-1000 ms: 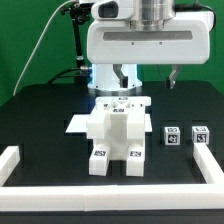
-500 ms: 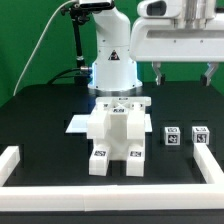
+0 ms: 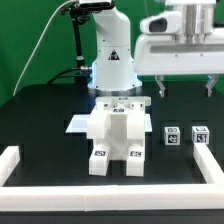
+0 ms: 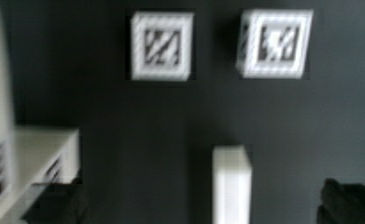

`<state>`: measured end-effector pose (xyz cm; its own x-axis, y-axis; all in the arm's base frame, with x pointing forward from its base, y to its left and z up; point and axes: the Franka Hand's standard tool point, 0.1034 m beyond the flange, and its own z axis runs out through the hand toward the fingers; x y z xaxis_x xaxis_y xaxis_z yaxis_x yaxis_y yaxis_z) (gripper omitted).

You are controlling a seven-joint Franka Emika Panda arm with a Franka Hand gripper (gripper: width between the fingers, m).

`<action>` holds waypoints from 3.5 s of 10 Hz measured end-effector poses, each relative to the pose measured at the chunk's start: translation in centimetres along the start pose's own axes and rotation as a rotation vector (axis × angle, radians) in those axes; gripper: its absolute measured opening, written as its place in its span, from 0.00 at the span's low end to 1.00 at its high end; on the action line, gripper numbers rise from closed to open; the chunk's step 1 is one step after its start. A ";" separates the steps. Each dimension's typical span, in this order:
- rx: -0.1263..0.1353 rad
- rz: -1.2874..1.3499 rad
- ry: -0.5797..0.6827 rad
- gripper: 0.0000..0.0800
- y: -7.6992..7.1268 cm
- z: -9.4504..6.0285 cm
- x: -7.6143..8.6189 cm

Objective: Assemble chair

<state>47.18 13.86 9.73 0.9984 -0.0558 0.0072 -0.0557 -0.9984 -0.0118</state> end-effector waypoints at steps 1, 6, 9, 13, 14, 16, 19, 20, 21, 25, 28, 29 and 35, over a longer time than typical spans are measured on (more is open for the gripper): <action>0.010 0.004 0.004 0.81 -1.3 1.4 -0.5; 0.008 0.003 -0.002 0.81 -2.7 3.3 -1.4; 0.011 -0.015 0.003 0.81 -3.6 4.7 -2.1; 0.005 -0.028 -0.004 0.81 -4.1 7.4 -2.7; 0.003 -0.031 -0.009 0.81 -4.2 8.0 -2.9; 0.002 -0.034 -0.011 0.78 -4.2 8.1 -3.0; 0.002 -0.034 -0.011 0.39 -4.2 8.1 -3.0; 0.002 -0.034 -0.011 0.35 -4.2 8.1 -3.0; 0.002 -0.034 -0.011 0.35 -4.2 8.1 -3.0; 0.002 -0.034 -0.011 0.35 -4.2 8.1 -3.0; -0.001 -0.043 -0.057 0.35 -2.9 3.3 -2.5; 0.004 -0.057 -0.067 0.35 -2.0 0.9 -2.2; 0.021 -0.028 -0.075 0.35 0.1 -4.1 -1.3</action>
Offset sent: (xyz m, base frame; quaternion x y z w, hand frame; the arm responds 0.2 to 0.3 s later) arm 0.0000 0.0000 0.0000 0.0000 0.0000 0.0000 1.0000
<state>45.84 13.80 13.83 0.9974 -0.0256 -0.0673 -0.0279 -0.9990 -0.0336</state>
